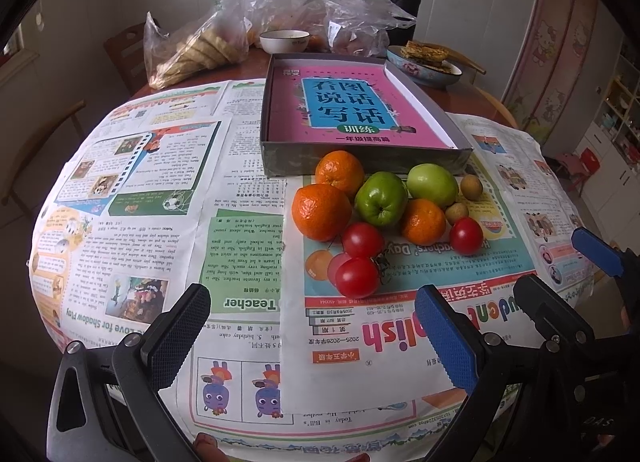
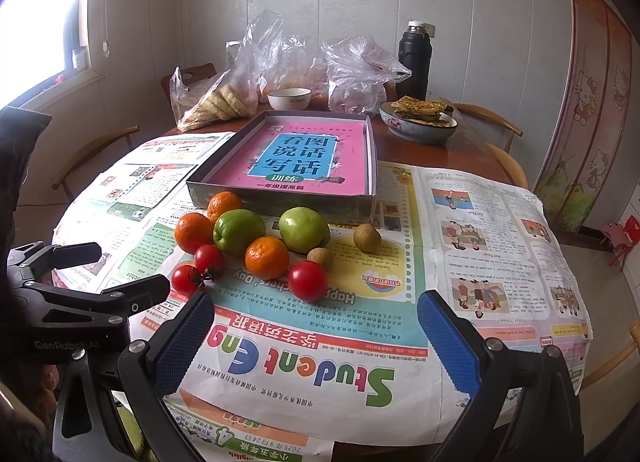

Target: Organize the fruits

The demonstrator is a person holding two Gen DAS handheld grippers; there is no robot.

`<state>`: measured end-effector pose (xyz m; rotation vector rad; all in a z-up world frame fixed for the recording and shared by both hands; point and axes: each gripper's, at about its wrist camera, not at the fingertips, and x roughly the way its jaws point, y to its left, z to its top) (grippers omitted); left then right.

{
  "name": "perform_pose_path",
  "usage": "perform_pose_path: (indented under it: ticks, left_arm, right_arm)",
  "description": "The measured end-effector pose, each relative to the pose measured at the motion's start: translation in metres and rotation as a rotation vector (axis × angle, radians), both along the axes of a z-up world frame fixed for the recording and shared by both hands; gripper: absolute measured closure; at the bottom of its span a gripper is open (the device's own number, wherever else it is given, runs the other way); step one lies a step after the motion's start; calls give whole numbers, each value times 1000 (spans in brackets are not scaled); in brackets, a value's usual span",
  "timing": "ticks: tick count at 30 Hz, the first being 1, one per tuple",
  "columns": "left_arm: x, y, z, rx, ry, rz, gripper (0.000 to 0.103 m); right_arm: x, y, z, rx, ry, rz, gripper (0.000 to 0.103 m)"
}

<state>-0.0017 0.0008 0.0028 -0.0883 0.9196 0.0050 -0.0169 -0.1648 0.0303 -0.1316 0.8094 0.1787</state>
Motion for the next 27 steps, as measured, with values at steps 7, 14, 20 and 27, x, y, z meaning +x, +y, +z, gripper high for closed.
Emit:
perform_pose_path:
  ticks: [7,14,20,27]
  left_arm:
    - [1,0,0,2,4,0,1]
    - [1,0,1,-6,-2,-6,1]
    - [2,1,0,-17,0,-12,1]
    - [4,3,-3,-32,14,-33,1]
  right_arm:
    - [2,0,-1,2,6,4,1]
    - [3,0,-2,4,5,0,1]
    - [4,-1,-3,7,9,0,1]
    - [10,-6,-7,15,26,3,1]
